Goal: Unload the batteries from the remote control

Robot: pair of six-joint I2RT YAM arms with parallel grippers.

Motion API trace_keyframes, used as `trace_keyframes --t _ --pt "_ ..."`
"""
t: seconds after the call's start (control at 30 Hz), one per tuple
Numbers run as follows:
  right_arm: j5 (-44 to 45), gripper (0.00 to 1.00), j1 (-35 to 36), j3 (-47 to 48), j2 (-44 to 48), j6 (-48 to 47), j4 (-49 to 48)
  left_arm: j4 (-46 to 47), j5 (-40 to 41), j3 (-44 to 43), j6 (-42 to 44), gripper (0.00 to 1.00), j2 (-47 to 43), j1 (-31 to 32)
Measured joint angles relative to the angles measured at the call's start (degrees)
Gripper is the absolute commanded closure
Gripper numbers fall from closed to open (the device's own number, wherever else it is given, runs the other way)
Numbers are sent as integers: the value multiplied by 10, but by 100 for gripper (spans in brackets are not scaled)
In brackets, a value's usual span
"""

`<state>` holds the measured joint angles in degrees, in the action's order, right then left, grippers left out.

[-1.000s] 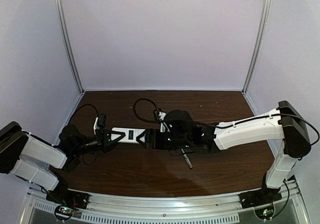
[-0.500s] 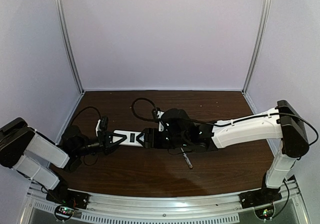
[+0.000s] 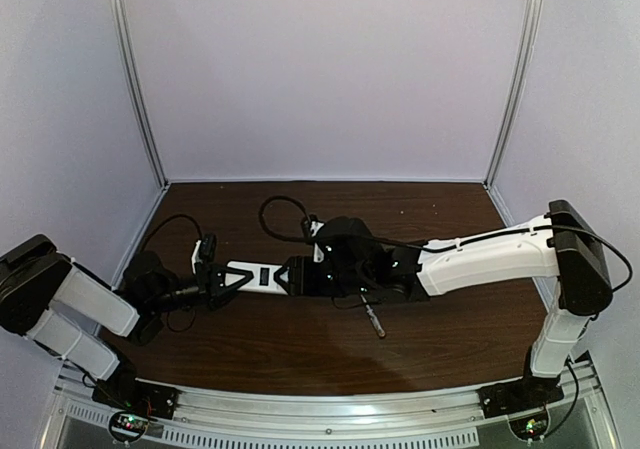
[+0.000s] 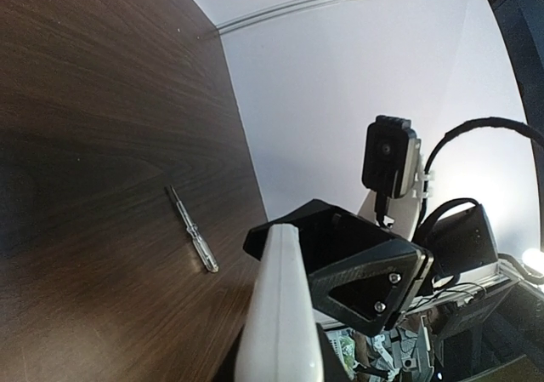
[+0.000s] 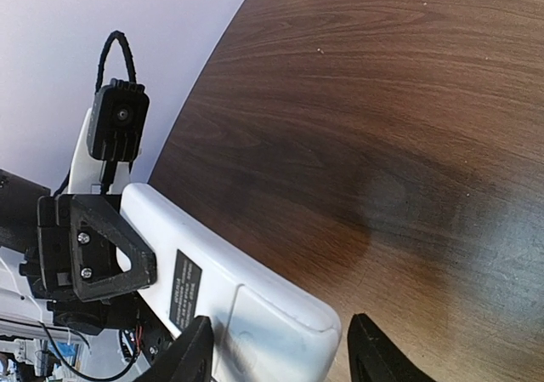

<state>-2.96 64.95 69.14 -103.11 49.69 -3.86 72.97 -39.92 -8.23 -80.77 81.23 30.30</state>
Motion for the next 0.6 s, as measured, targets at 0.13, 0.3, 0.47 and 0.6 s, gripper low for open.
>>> trace_keyframes --t 0.13,0.3,0.47,0.6 --pt "0 55 0 4 -2 -1 1 0 0 0 0 100 1 0" --pt "0 60 0 5 -2 3 0 -1 0 0 1 100 1 -2" --pt "0 64 -1 5 -2 5 2 -2 0 0 1 100 1 -4" --pt "2 67 -1 5 -2 6 3 -2 1 0 1 100 1 -5"
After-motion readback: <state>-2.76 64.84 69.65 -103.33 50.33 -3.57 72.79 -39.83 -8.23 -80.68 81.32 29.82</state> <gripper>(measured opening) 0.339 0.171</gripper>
